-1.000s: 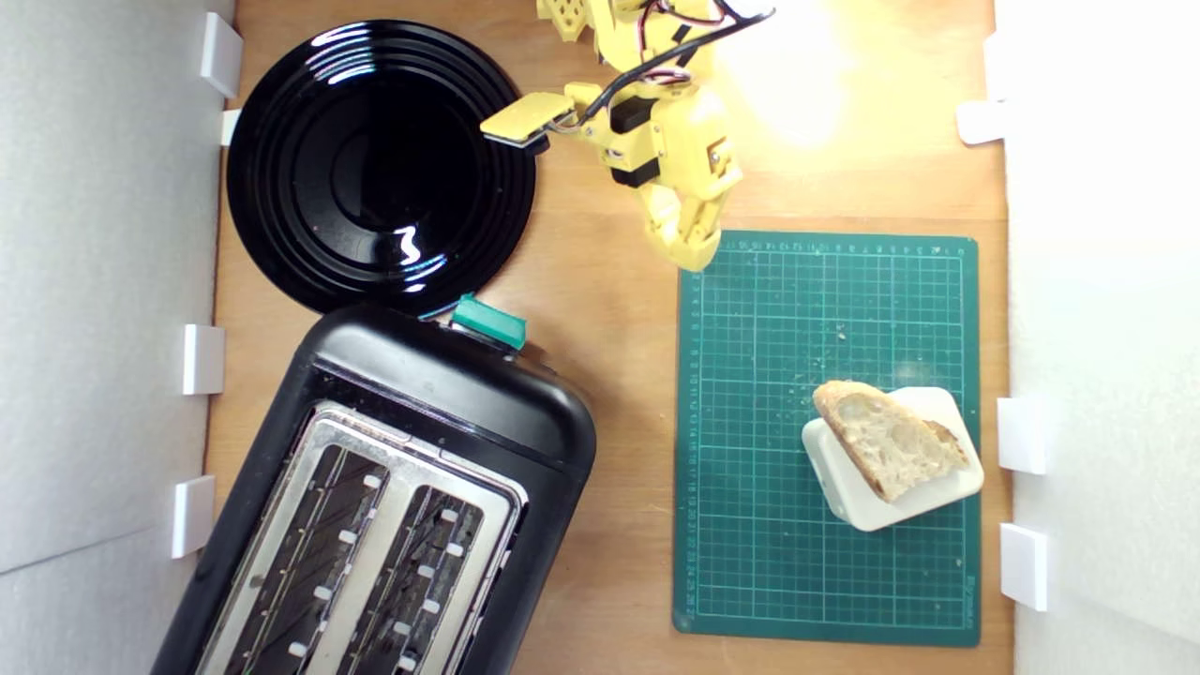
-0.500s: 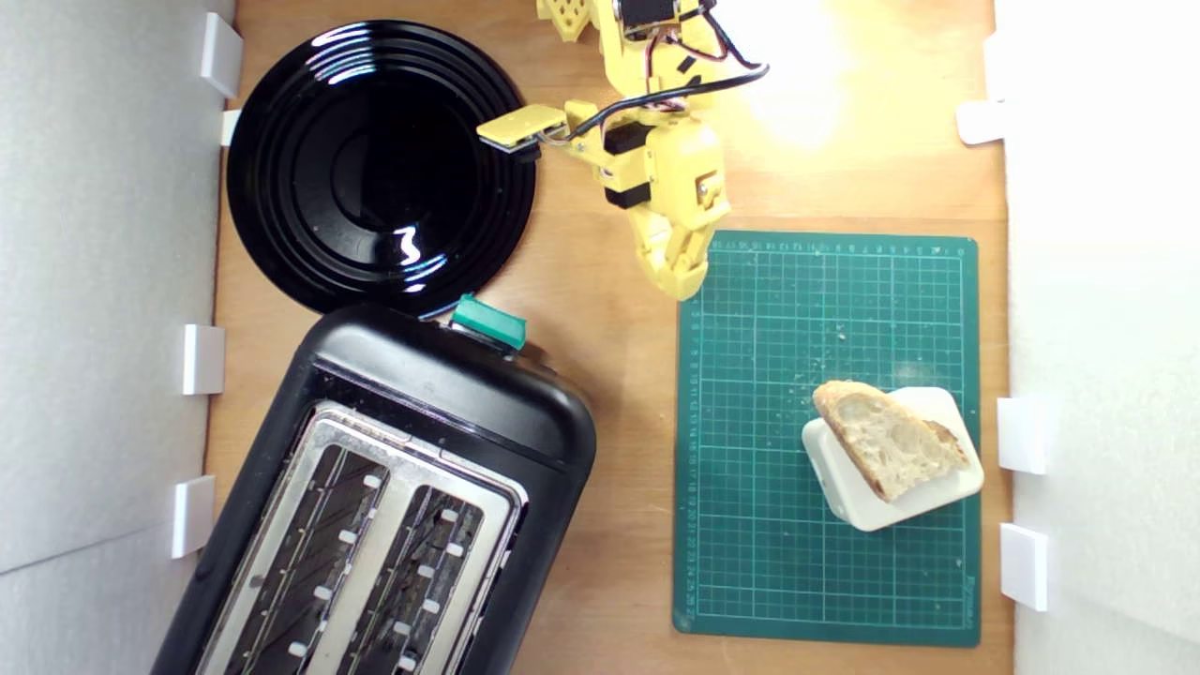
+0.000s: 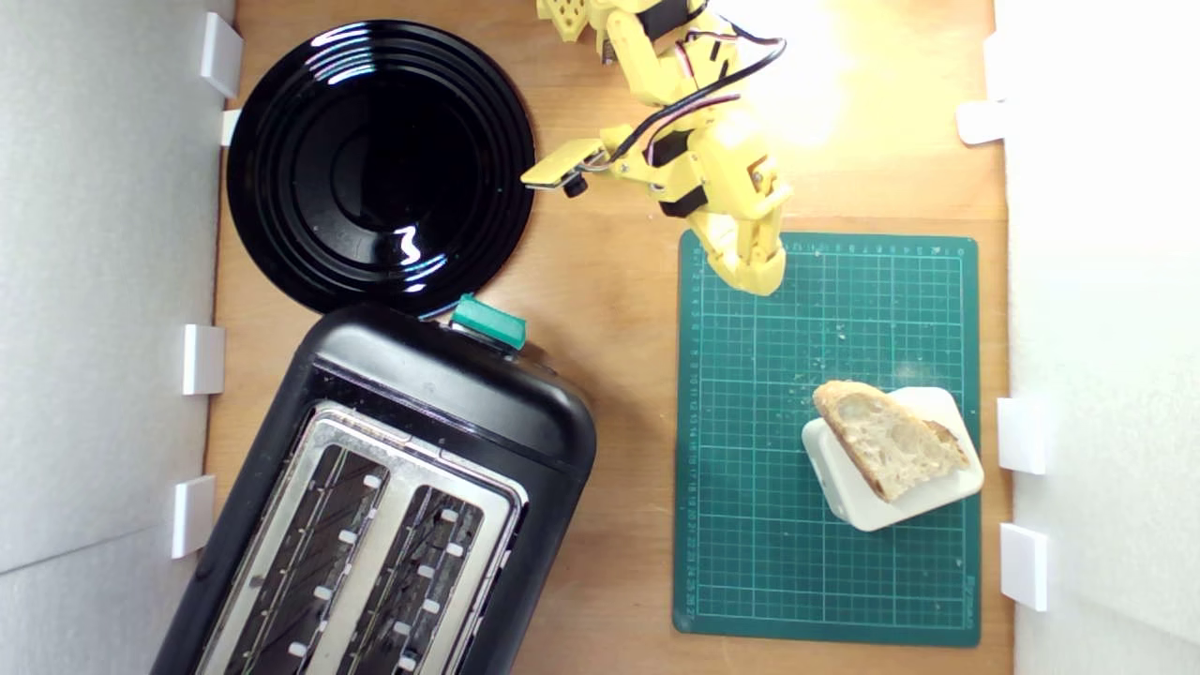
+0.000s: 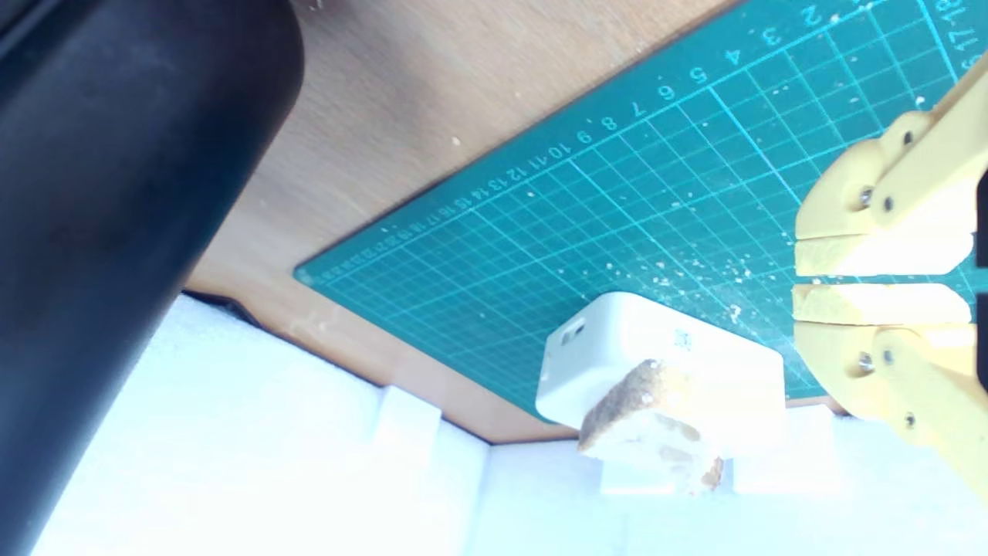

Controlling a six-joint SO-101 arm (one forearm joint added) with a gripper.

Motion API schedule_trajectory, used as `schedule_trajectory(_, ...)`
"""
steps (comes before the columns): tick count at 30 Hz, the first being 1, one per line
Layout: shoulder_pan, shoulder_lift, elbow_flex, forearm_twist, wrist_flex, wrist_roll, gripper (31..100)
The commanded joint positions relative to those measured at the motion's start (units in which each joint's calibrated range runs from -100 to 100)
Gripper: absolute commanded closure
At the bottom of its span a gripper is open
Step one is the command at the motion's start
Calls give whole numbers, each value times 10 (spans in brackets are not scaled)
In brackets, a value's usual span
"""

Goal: Pick bread and place in toaster

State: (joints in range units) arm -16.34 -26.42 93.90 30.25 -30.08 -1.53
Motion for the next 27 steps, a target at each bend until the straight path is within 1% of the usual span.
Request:
schedule_trajectory(1, 24, -5, -5, 16, -19, -6, 856)
schedule_trajectory(4, 38, -5, -3, 20, -20, -6, 856)
schedule_trajectory(7, 33, -9, -3, 17, -19, -7, 856)
schedule_trajectory(10, 32, -13, -2, 20, -19, -9, 856)
schedule_trajectory(11, 32, -9, -2, 15, -19, -9, 856)
schedule_trajectory(15, 38, -6, -1, 20, -19, -10, 856)
schedule_trajectory(19, 34, -4, -1, 19, -19, -11, 856)
schedule_trajectory(22, 22, -3, -3, 21, -19, -12, 856)
schedule_trajectory(24, 15, 3, -6, 21, -19, -24, 856)
schedule_trajectory(27, 9, 37, -13, 22, -34, -28, 856)
